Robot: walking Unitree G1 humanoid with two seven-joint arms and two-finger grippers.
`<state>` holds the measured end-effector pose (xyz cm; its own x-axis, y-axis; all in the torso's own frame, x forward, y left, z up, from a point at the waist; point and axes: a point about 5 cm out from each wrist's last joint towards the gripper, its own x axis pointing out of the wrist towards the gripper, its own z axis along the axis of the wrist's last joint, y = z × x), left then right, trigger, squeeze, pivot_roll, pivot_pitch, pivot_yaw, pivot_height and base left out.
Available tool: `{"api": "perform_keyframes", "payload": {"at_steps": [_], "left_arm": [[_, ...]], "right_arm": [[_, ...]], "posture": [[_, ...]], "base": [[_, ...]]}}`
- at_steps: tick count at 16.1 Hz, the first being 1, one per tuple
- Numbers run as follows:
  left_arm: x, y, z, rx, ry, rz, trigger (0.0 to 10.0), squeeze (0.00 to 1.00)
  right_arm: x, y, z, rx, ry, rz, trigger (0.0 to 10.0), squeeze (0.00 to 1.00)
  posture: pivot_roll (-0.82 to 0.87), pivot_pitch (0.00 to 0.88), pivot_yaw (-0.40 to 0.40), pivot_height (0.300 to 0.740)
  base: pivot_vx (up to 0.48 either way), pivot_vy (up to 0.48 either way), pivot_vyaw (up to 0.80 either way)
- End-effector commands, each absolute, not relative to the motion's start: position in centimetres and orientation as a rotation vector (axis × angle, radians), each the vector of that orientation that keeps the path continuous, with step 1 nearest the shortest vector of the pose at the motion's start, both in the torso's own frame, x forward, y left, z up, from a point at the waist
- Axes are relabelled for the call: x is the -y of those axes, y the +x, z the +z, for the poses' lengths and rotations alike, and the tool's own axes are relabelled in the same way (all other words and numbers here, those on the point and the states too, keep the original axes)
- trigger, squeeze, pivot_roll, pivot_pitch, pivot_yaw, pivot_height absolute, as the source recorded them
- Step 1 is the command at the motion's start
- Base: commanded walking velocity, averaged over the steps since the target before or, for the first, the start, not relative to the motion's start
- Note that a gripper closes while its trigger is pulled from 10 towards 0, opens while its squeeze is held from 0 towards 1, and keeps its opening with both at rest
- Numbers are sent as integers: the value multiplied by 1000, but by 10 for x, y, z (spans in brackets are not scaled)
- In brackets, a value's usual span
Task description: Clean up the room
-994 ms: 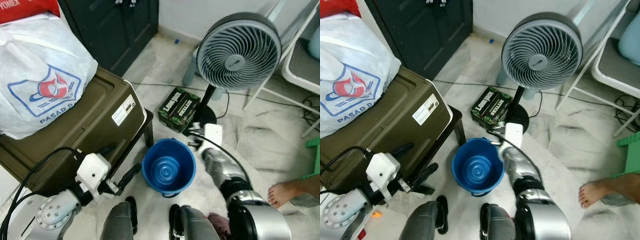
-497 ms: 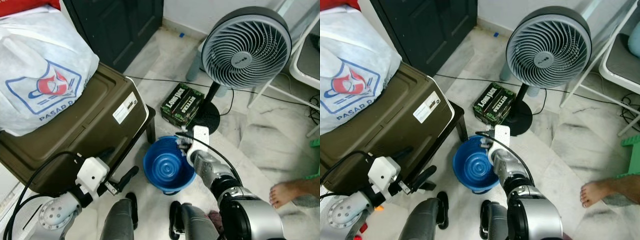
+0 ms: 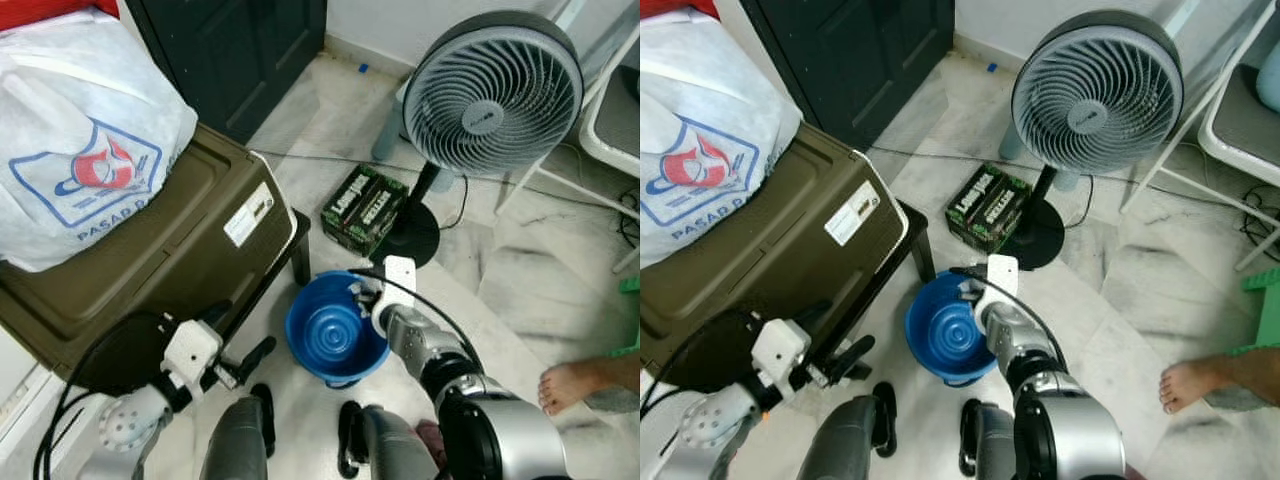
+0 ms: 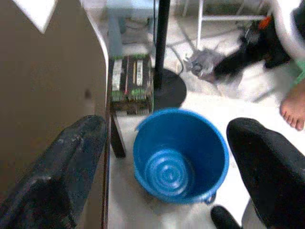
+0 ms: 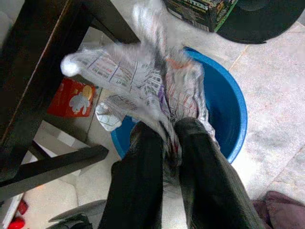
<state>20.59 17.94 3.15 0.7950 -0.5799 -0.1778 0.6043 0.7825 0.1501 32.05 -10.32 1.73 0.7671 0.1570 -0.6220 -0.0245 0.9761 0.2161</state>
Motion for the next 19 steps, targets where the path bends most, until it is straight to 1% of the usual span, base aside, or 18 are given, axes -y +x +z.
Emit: {"api": "perform_keyframes", "payload": {"at_steps": [1,4,8,9,10,11,13,14,15,16,17,19], "left_arm": [[-183,196,21,-167,208,-643,10000,0],[-191,195,6,-203,208,-631,10000,0],[-183,198,18,-149,215,-651,10000,0],[-184,200,17,-137,221,-648,10000,0],[-184,203,15,-96,220,-615,10000,0],[-184,204,14,-68,188,-569,10000,0],[-182,206,14,-52,149,-536,10000,0],[-163,232,100,136,132,-541,10000,0],[-153,234,129,196,118,-558,10000,0],[-144,237,147,234,71,-574,10000,0],[-139,240,148,243,48,-587,10000,0],[-133,244,150,267,25,-610,10000,0]], "right_arm": [[100,317,13,-714,210,103,10000,1000],[101,317,13,-711,204,107,10000,1000],[109,323,19,-651,144,92,10000,1000],[111,326,24,-609,120,93,10000,1000],[113,332,38,-484,64,133,10000,1000],[112,331,48,-377,21,184,10000,1000],[115,324,55,-289,-13,222,10000,1000],[119,312,59,-234,-49,254,10000,1000],[123,303,60,-209,-67,266,10000,1000],[130,288,59,-198,-76,272,10000,1000],[138,278,55,-209,-93,268,10000,1000],[149,272,56,-208,-99,228,10000,1000]], "posture": [[193,313,-1,740],[188,304,-4,740],[176,293,-12,740],[167,285,-17,740],[146,267,-30,740],[132,255,-40,740],[110,241,-51,740],[98,232,-55,740],[76,220,-61,740],[64,212,-64,740],[48,202,-66,740],[27,189,-69,740]], "base": [[0,0,0],[0,0,0],[0,0,0],[0,0,0],[0,0,0],[0,0,0],[0,0,0],[0,0,0],[0,0,0],[0,0,0],[0,0,0],[0,0,0]]}}
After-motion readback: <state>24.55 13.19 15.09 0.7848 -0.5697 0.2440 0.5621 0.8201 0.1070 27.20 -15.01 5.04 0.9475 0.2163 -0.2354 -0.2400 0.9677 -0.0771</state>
